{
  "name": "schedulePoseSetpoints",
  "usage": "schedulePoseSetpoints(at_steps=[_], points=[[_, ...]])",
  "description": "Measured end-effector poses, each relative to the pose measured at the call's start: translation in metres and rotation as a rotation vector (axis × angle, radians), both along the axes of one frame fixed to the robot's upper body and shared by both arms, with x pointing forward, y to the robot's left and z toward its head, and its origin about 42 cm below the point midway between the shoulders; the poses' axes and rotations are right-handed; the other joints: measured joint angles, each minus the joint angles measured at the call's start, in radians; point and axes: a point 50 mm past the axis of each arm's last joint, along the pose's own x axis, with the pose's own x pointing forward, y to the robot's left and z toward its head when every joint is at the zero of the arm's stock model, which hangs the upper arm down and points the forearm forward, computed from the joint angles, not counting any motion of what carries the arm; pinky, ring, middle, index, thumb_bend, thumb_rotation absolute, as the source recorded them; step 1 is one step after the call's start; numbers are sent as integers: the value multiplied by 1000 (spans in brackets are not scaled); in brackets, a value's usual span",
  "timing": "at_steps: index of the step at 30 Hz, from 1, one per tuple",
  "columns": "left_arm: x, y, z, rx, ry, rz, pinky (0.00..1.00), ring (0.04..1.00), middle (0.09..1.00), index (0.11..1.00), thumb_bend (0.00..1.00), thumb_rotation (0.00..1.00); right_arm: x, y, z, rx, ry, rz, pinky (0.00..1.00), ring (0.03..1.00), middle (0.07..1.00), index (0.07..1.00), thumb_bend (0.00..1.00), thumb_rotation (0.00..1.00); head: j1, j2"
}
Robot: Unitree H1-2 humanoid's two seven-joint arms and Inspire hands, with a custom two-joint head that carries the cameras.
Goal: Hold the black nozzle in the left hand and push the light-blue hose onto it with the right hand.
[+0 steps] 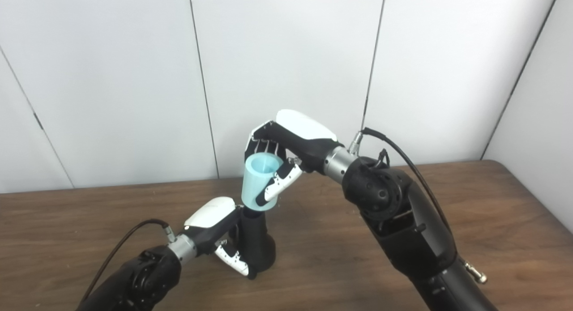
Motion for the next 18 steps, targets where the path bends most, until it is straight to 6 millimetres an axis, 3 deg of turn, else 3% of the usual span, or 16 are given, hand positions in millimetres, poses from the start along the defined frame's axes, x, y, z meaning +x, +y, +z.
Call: schedulePoseSetpoints(at_steps=[9,18], points=[[-2,-2,2,8,-4,9,508,465,446,490,527,0,2,15,-10,-13,25,11,360,437,485,489,521,0,18,26],[-3,-3,3,17,-6,19,497,466,439,492,527,0,3,11,-11,-29,28,20,354,432,478,493,521,0,40,45]])
